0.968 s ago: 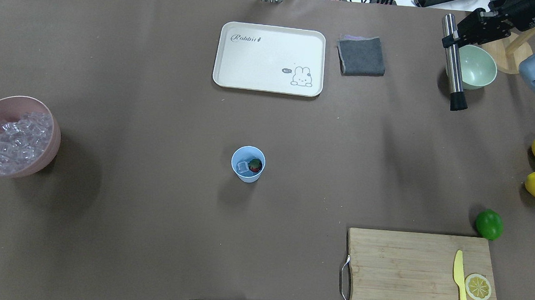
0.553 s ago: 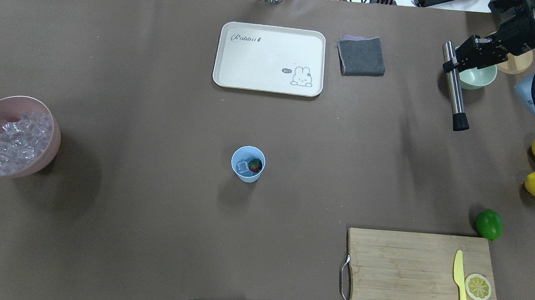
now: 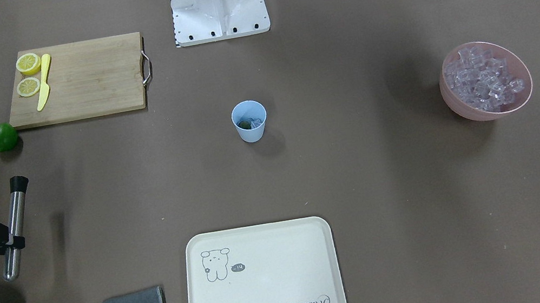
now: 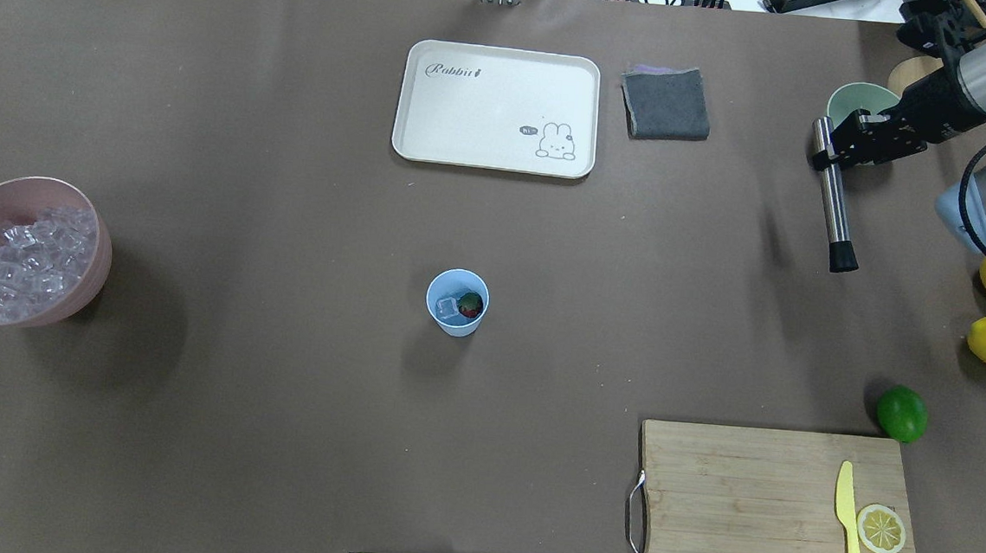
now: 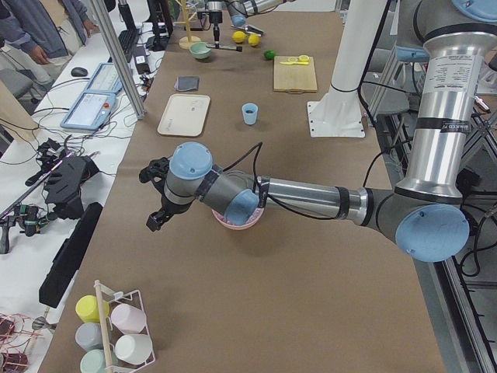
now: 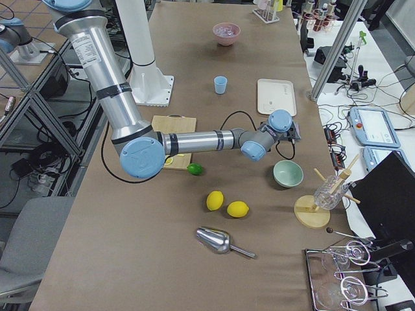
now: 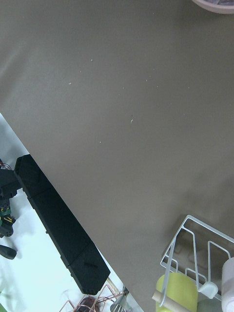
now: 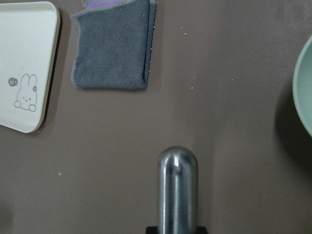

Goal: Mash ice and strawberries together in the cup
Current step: 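Lower the pestle and lay it on the table beside the green bowl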

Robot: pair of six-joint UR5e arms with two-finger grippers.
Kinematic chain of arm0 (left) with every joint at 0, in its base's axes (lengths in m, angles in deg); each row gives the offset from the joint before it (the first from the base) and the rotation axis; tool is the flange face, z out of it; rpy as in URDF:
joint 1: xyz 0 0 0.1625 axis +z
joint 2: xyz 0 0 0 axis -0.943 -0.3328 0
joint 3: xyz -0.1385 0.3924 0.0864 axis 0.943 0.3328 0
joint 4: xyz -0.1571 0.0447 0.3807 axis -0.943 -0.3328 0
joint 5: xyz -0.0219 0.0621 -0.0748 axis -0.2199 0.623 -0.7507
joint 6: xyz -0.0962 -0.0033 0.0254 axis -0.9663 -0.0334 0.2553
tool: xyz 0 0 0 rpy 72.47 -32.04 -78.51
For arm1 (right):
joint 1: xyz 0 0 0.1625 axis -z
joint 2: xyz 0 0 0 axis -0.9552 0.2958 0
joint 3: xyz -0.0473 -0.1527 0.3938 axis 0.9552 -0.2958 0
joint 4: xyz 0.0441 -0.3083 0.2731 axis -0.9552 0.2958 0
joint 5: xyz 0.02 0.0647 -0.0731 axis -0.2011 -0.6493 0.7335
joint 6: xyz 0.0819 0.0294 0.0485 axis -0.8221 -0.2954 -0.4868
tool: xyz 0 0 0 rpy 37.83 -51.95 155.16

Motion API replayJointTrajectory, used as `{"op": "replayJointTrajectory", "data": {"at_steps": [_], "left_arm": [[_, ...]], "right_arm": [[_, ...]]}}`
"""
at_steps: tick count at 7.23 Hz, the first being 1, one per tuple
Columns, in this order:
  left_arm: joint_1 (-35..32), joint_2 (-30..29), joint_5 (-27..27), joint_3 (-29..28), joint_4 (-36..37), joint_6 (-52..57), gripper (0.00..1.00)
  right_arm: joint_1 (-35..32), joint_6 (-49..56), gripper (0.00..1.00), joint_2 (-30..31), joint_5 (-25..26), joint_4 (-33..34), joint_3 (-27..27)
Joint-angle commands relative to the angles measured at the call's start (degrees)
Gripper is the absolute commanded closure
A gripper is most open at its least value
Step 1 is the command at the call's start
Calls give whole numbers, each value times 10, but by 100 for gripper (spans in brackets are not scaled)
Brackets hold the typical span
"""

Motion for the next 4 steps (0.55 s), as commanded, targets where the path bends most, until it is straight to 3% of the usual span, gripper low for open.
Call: {"op": "replayJointTrajectory", "data": {"at_steps": [1, 4], "left_arm": [[9, -3, 34, 2, 0, 0, 3], [10, -8, 35, 18, -1, 0, 3]], "right_arm": [[31, 0, 100, 9, 36, 12, -1], [46, 0, 100, 20, 51, 11, -20]]}}
